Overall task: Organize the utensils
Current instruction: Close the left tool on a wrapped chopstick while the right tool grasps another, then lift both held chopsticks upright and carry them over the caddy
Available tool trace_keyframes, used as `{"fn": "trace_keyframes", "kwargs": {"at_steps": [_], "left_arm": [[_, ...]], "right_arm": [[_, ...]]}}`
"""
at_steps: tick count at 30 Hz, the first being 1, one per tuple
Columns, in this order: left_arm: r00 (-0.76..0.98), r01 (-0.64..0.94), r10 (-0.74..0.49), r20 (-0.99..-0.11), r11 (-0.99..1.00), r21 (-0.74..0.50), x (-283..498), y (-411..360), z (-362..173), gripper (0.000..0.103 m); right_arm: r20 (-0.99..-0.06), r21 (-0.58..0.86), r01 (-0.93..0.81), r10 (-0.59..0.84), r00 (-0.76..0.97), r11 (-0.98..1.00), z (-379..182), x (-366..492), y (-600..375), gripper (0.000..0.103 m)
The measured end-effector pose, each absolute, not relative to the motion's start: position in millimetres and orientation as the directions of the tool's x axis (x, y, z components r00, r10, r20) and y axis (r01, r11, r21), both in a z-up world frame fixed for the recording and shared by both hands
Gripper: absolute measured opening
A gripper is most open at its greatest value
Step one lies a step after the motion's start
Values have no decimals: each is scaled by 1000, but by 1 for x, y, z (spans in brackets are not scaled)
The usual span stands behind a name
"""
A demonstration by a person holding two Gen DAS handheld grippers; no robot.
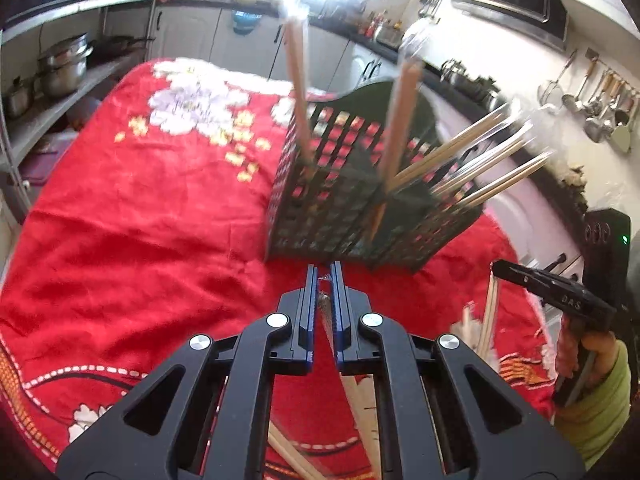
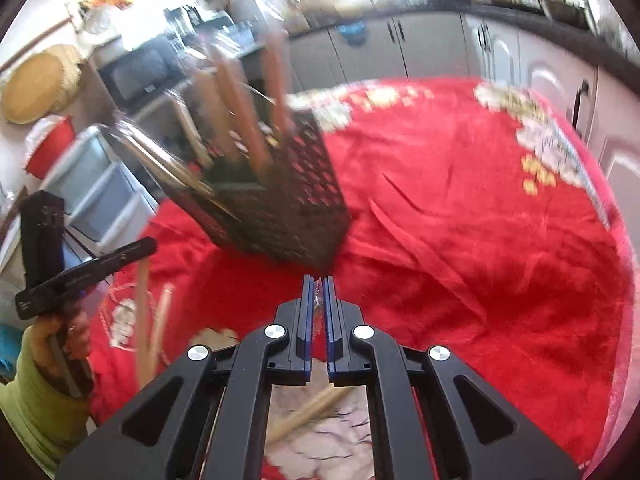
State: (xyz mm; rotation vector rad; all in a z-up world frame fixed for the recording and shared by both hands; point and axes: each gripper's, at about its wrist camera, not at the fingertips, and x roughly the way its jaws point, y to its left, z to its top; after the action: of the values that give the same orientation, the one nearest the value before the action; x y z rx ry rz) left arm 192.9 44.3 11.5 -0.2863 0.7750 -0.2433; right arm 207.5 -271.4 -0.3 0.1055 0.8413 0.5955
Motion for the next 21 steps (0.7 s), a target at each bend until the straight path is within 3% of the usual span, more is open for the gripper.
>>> {"fn": "trace_keyframes", "kwargs": {"at_steps": [21], "left_arm": [[811,180,-334,-481,924,-338,148,45,95,3]], "right_arm": [[-429,219,-644,665,611,733,104,123,-226,1]]}}
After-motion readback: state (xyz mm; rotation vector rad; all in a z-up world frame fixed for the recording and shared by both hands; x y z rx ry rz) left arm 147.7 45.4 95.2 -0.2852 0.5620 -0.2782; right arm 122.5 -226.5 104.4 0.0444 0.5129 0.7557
